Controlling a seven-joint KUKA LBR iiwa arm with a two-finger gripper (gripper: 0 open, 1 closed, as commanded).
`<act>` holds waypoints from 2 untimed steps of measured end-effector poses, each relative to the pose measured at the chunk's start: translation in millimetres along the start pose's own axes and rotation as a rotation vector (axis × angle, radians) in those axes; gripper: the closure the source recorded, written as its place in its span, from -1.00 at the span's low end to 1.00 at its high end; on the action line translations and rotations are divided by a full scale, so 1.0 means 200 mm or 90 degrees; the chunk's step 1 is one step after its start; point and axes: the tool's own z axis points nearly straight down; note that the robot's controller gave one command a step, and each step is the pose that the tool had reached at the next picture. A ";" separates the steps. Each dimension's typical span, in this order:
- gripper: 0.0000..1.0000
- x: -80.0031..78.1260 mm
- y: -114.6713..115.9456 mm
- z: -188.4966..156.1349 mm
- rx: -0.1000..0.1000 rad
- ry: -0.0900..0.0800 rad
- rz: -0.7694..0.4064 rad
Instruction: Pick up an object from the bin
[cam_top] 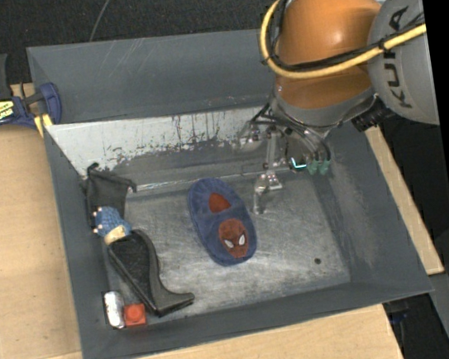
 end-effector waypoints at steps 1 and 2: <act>-1.00 -0.10 0.05 0.74 -0.001 -0.011 0.019; 1.00 -0.12 0.05 0.72 -0.002 -0.024 0.020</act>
Offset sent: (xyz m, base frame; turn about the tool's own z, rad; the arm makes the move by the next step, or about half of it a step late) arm 0.0157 0.0104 -0.1647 0.0298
